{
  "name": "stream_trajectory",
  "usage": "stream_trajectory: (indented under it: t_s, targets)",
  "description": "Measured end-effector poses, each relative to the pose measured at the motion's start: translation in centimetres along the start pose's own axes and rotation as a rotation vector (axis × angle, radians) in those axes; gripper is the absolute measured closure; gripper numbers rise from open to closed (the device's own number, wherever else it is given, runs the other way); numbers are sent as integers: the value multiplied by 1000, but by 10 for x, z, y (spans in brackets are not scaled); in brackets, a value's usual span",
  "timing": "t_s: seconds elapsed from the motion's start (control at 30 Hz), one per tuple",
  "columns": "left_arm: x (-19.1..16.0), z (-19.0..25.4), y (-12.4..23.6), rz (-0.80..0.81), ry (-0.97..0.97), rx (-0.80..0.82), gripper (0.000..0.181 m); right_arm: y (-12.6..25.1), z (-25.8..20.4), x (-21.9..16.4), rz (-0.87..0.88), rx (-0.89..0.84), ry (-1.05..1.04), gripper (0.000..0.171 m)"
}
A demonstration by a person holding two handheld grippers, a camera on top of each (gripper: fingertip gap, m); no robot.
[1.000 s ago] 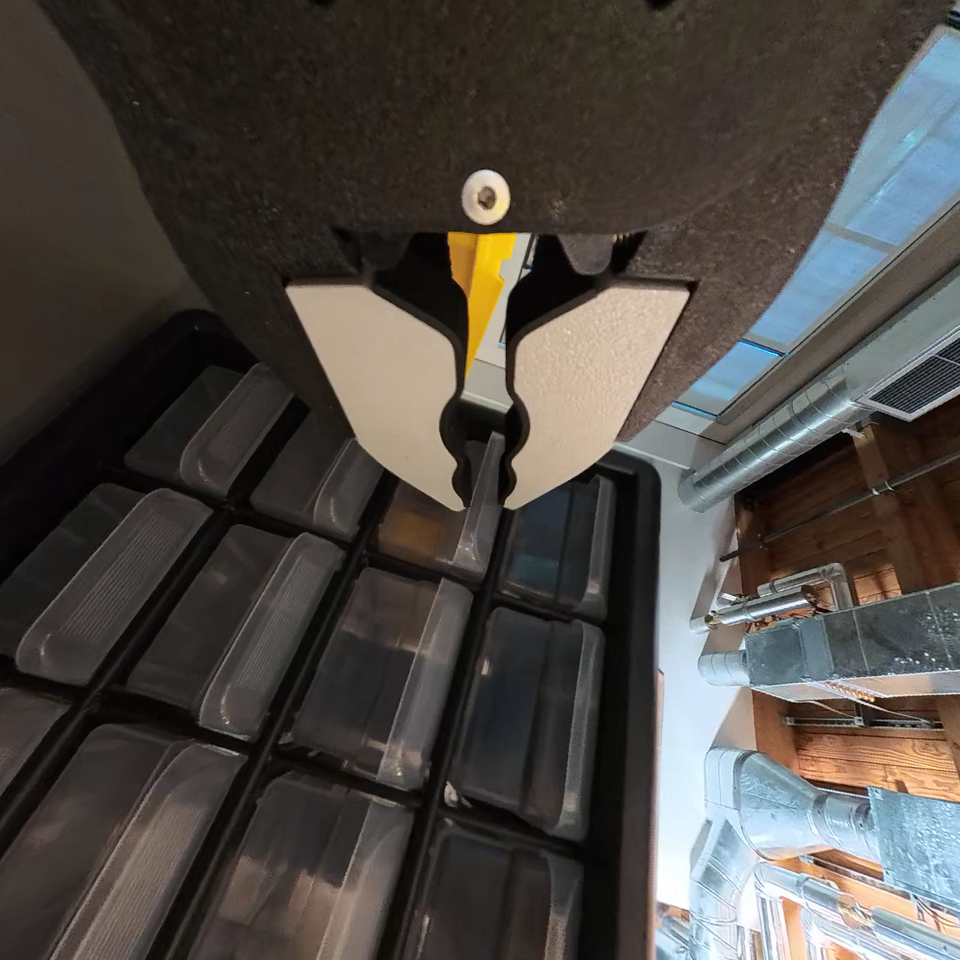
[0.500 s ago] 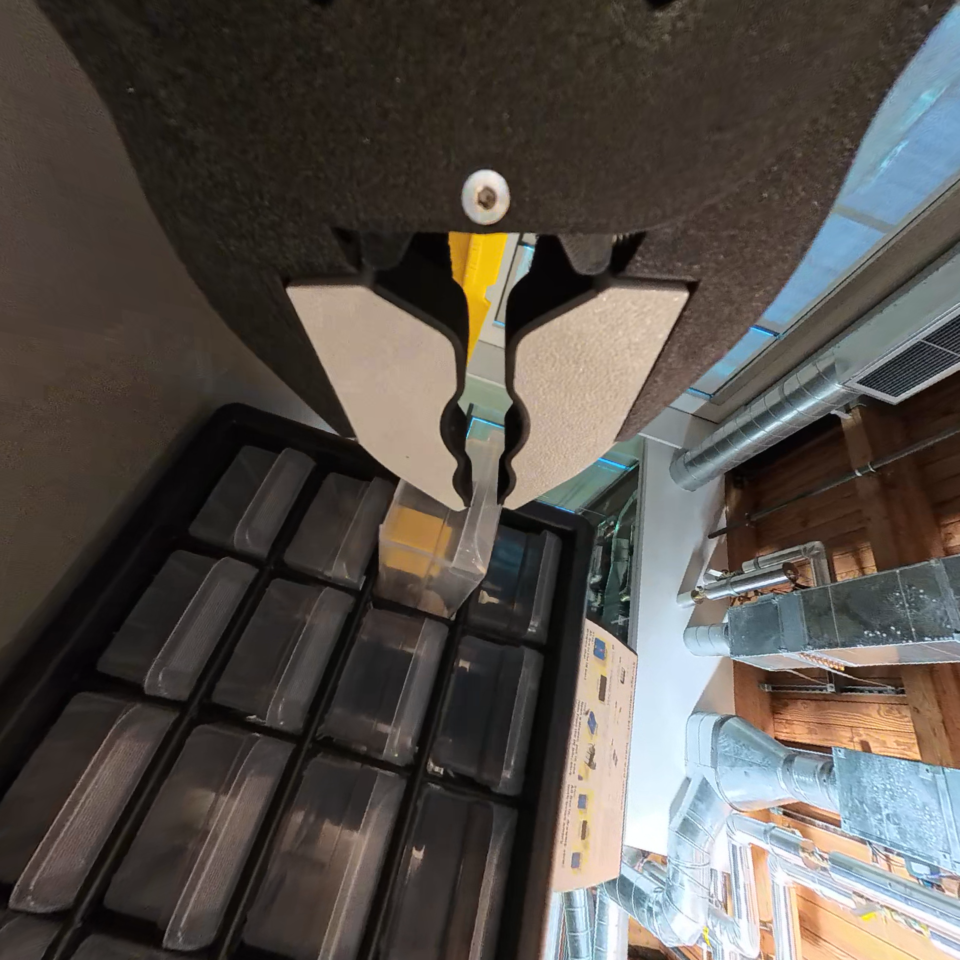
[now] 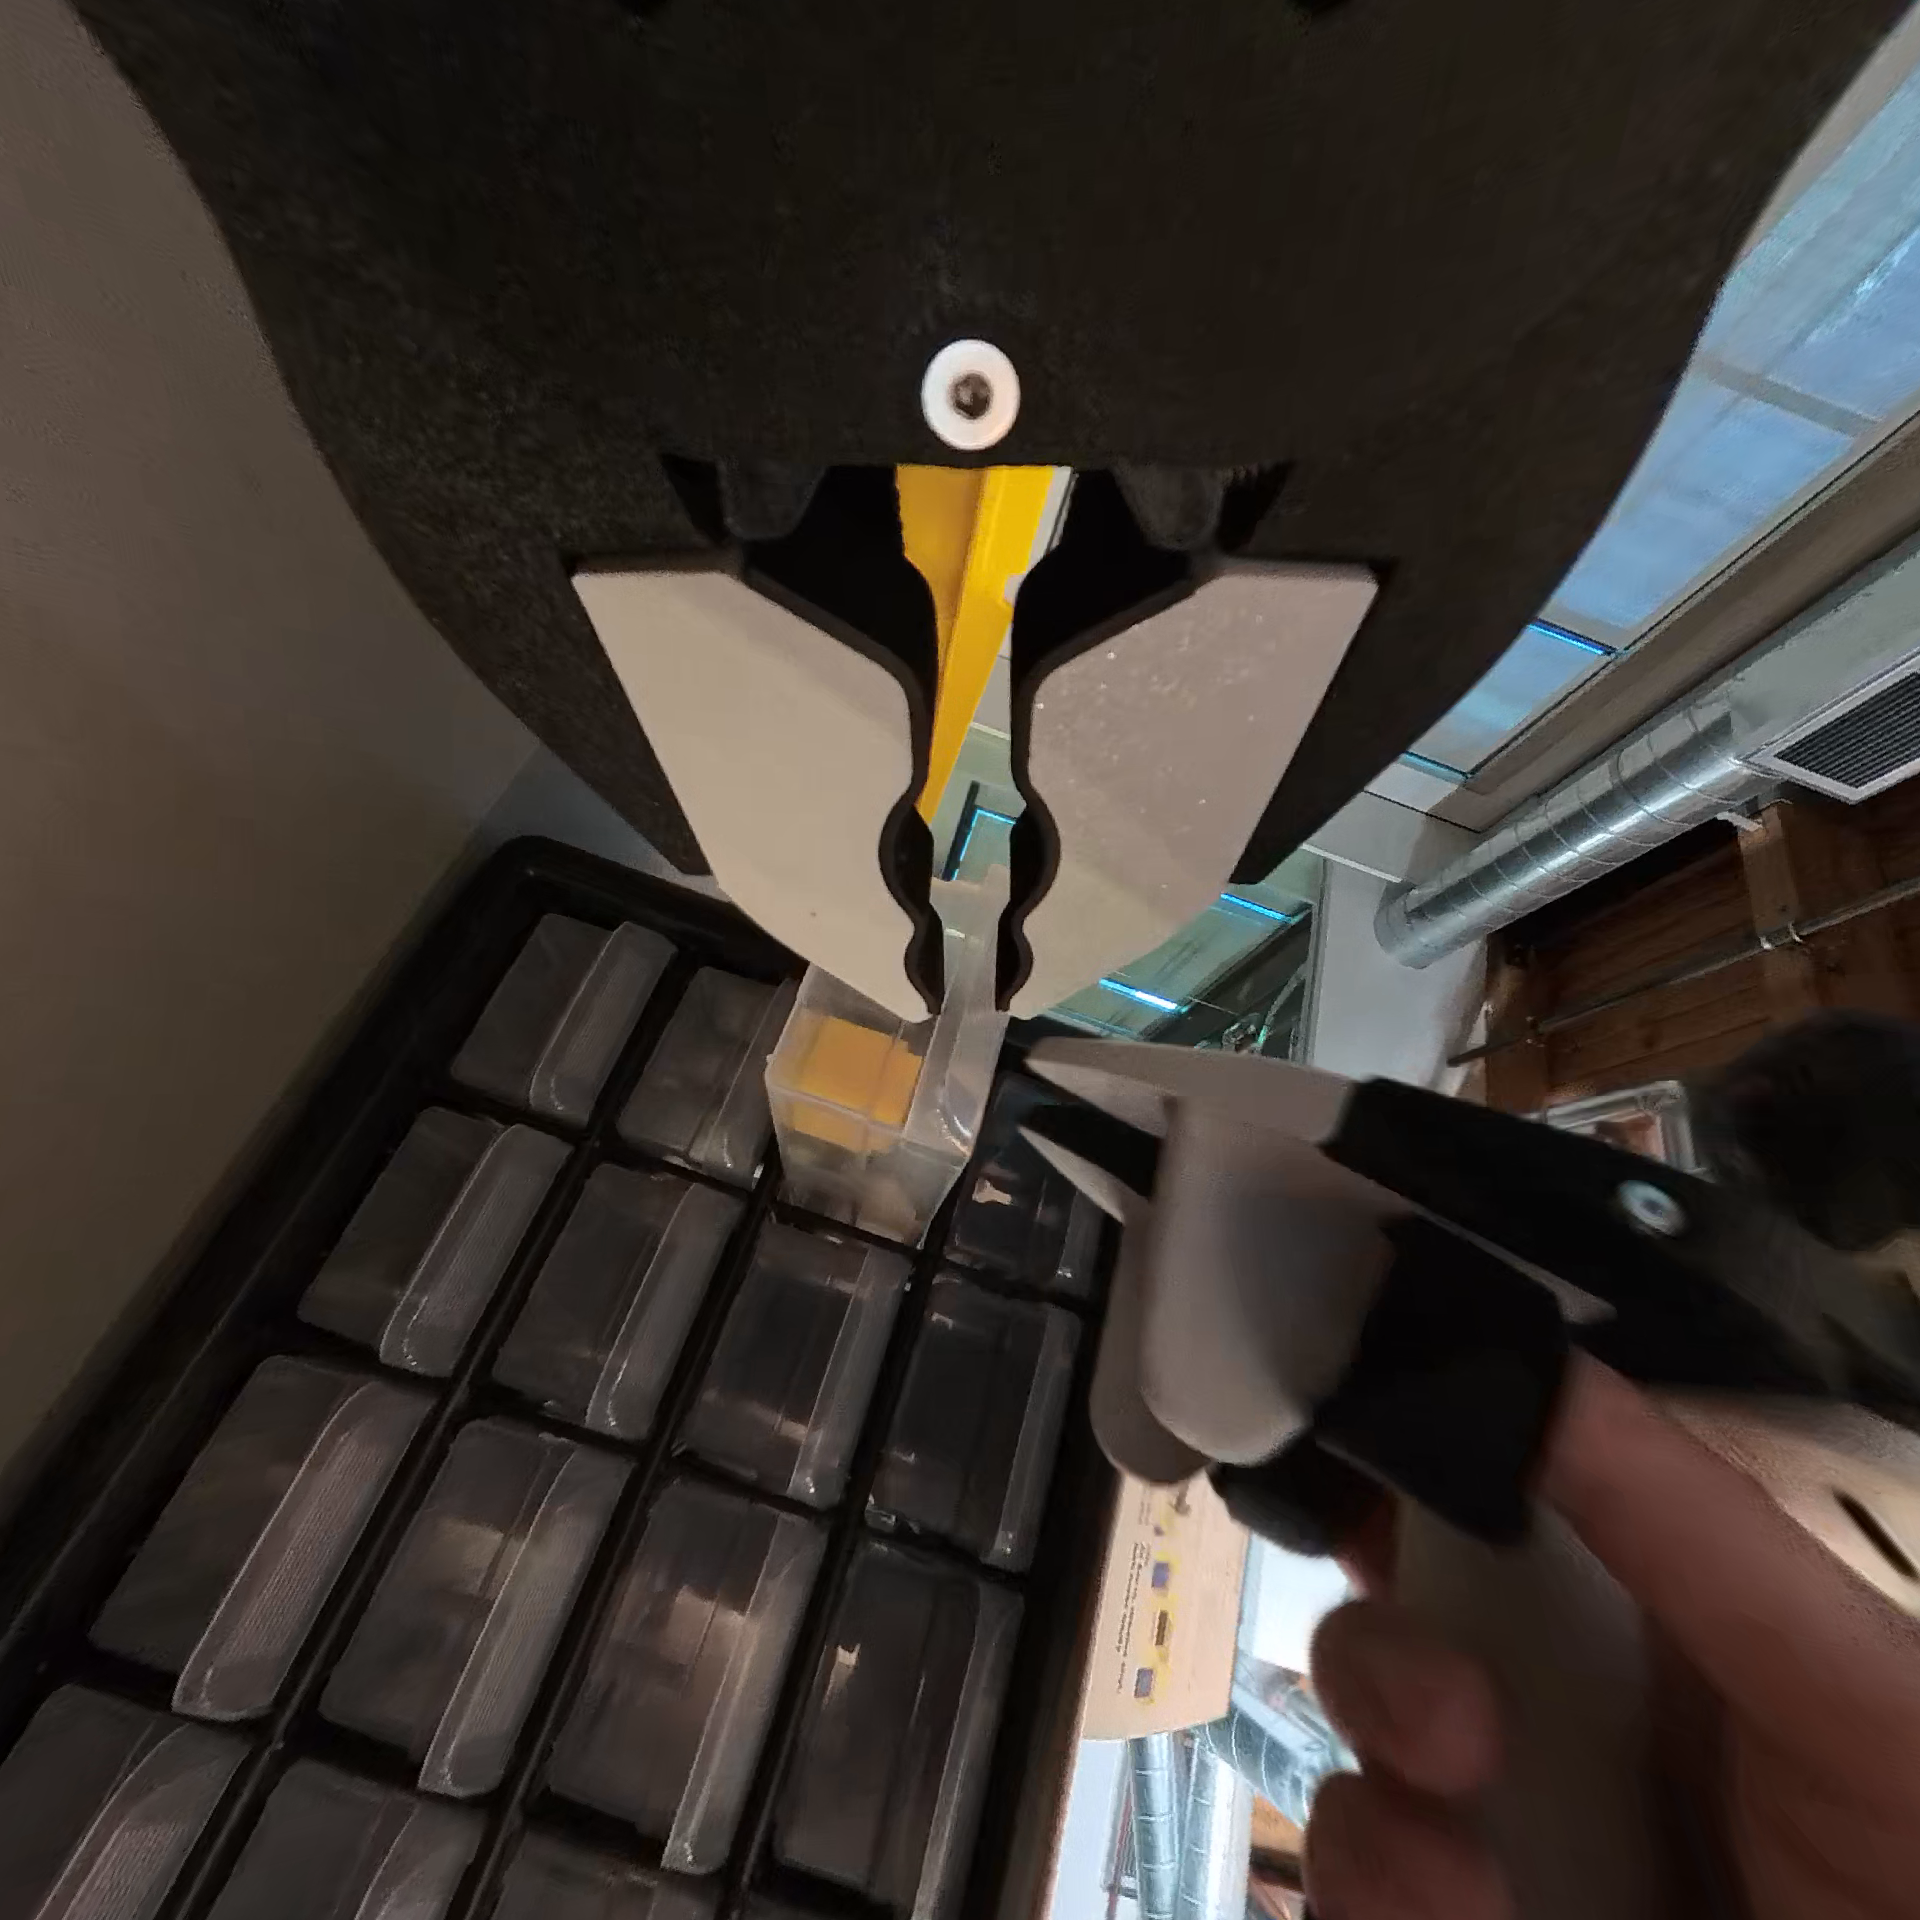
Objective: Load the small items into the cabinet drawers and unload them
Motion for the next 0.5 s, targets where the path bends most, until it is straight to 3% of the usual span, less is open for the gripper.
stream_trajectory:
  t_s: [0.27, 0.5]
  targets:
    - [-1, -2, 1, 9, 62, -28, 172, -29, 15, -5, -201, -70, 13, 140]
    - [-1, -3, 1, 13, 129, -65, 171, -38, 14, -7, -268, 53, -44, 148]
Point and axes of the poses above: each gripper's, where its closed fingertips meet, y back along the fingers, x out of its top, z = x × y across the jaws, the point moved 5 cm from there along y, back along the fingers, and after that the axes turned 1 degree about x, right-handed, at the moved point
